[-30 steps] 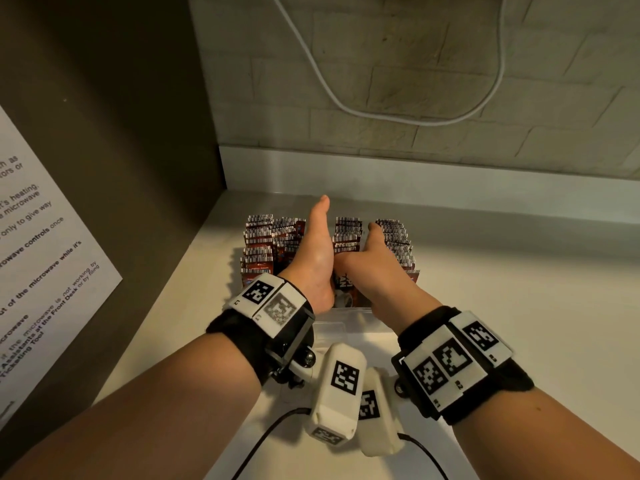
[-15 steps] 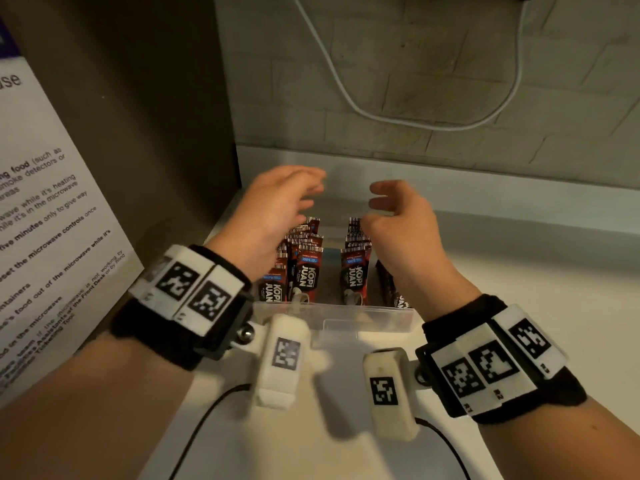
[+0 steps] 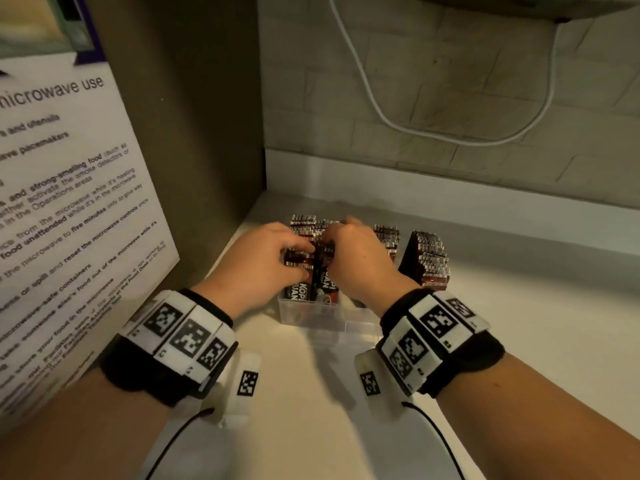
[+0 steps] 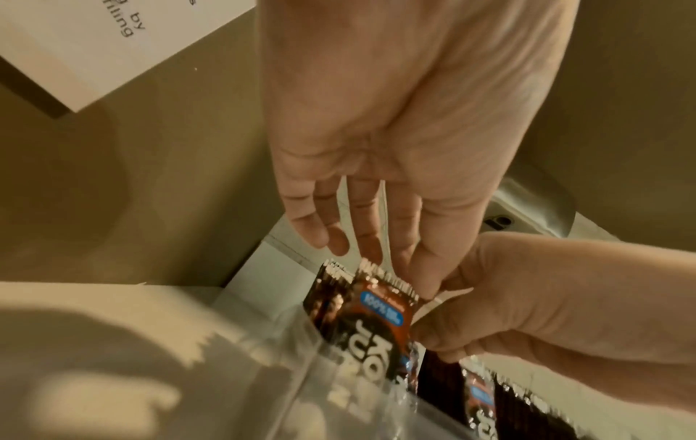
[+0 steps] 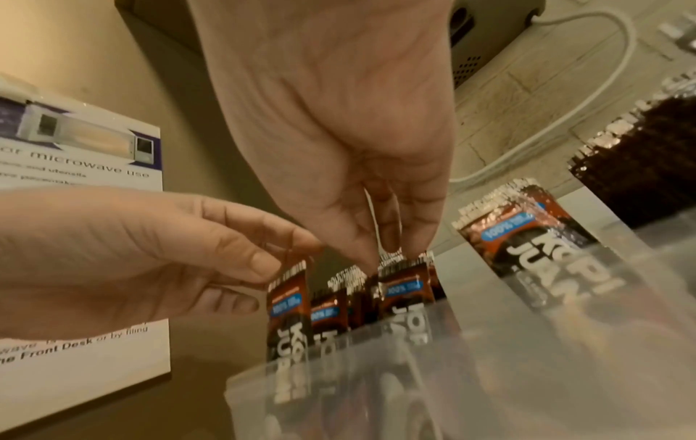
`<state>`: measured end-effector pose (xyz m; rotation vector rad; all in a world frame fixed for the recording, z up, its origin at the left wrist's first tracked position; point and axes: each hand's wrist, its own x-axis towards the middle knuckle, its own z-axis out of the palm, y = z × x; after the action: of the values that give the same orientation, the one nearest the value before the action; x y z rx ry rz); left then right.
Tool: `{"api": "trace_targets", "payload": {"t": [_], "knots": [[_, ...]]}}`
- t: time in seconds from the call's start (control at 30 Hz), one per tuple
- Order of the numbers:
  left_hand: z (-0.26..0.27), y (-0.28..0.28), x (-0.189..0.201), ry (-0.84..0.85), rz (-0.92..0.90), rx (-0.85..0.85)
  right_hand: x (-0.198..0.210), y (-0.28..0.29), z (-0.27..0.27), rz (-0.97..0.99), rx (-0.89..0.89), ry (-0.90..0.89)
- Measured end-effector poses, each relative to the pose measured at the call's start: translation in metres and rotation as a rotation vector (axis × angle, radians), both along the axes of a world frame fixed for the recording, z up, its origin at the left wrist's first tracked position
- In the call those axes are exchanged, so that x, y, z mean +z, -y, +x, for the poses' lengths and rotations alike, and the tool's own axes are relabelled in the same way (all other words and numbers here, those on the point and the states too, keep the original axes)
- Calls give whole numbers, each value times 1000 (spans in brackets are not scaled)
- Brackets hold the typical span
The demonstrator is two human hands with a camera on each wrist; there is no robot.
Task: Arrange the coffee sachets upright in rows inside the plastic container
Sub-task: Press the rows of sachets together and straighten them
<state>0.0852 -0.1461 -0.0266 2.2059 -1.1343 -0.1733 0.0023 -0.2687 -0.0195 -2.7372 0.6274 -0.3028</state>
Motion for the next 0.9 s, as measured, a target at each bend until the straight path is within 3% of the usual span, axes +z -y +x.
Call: {"api": "trace_targets", "payload": {"t": [0.53, 0.9], "knots": [[10, -1, -21, 122, 52, 71, -5, 1, 9, -96, 62, -86], [10, 1, -22, 147, 50, 125, 0, 4, 10, -56, 53, -117]]}}
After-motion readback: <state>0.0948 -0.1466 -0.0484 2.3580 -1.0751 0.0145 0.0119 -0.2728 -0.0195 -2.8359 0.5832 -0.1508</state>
